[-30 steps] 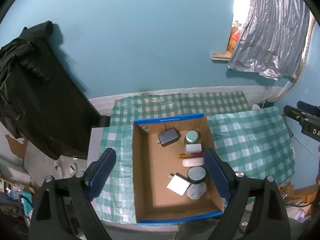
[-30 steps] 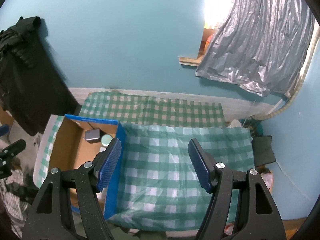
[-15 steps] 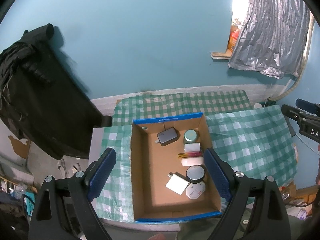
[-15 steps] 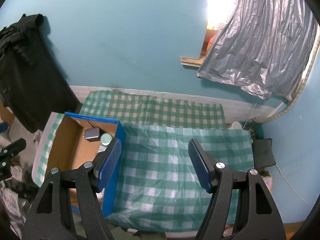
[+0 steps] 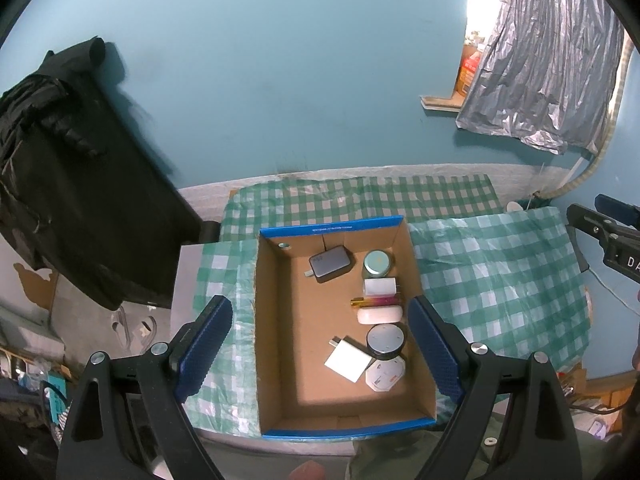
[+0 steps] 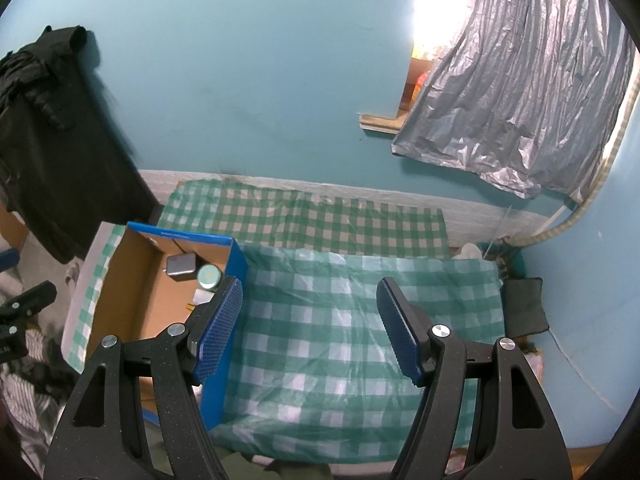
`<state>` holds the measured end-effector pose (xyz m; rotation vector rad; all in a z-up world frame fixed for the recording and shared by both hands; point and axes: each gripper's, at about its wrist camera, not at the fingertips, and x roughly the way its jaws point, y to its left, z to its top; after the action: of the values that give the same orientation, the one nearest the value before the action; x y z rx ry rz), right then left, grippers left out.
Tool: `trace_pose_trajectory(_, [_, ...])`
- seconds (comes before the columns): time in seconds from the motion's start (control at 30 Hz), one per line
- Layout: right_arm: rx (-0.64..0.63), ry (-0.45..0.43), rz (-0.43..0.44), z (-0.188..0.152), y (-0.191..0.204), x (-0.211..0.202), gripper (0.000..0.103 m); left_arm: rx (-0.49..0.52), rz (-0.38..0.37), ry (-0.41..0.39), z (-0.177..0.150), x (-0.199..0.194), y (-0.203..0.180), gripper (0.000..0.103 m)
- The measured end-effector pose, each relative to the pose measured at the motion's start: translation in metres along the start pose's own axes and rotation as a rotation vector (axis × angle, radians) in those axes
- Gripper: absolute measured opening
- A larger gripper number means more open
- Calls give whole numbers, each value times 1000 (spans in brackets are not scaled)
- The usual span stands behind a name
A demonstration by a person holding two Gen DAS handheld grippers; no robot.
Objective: Organize rigid objects
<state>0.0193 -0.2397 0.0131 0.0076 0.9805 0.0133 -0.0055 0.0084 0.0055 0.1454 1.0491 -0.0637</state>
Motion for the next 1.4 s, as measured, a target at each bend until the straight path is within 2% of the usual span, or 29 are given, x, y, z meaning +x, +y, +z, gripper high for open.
trace_pose_trajectory(1.4, [-10, 3, -7, -3, -3, -4, 69, 25, 5, 31, -6, 0, -1, 91])
